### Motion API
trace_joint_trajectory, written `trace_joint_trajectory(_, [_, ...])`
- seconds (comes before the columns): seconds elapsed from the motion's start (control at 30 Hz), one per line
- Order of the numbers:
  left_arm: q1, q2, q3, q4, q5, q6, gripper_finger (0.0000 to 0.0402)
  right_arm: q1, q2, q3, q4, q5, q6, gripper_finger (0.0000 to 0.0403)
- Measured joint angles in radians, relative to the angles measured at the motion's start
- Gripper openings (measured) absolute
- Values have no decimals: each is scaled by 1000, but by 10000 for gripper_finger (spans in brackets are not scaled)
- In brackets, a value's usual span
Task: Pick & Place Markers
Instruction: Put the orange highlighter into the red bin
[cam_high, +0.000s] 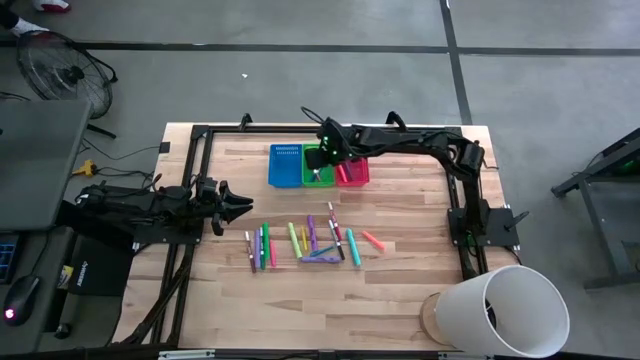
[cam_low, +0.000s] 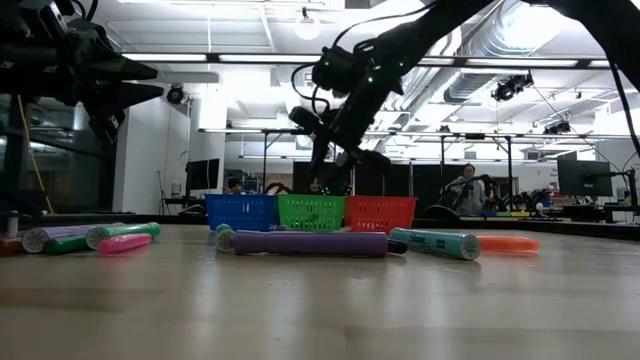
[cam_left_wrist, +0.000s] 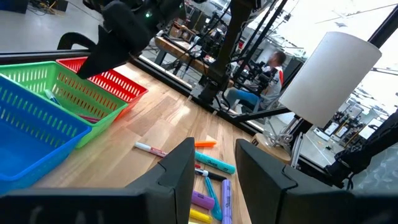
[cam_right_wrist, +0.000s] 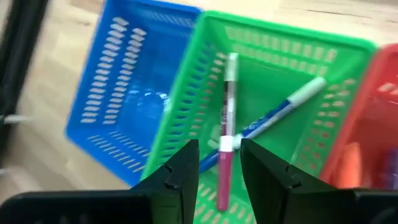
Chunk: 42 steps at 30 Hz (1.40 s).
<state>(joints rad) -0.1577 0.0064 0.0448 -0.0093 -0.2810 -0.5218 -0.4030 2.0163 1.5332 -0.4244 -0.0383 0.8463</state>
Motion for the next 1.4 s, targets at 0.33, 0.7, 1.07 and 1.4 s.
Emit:
trace_joint_trajectory(0.33, [0, 0, 0, 0, 0, 0, 115, 58, -40, 82, -218, -11, -135, 103])
trace_joint_trajectory(0.7, [0, 0, 0, 0, 0, 0, 115, 166, -134, 84, -551, 82, -189, 103])
trace_joint_trajectory(1.07, [0, 0, 0, 0, 0, 0, 115, 262, -141, 82, -813, 92, -174, 103])
trace_joint_trajectory(1.4, [0, 0, 0, 0, 0, 0, 115, 329, -146, -18, -844, 15, -173, 103])
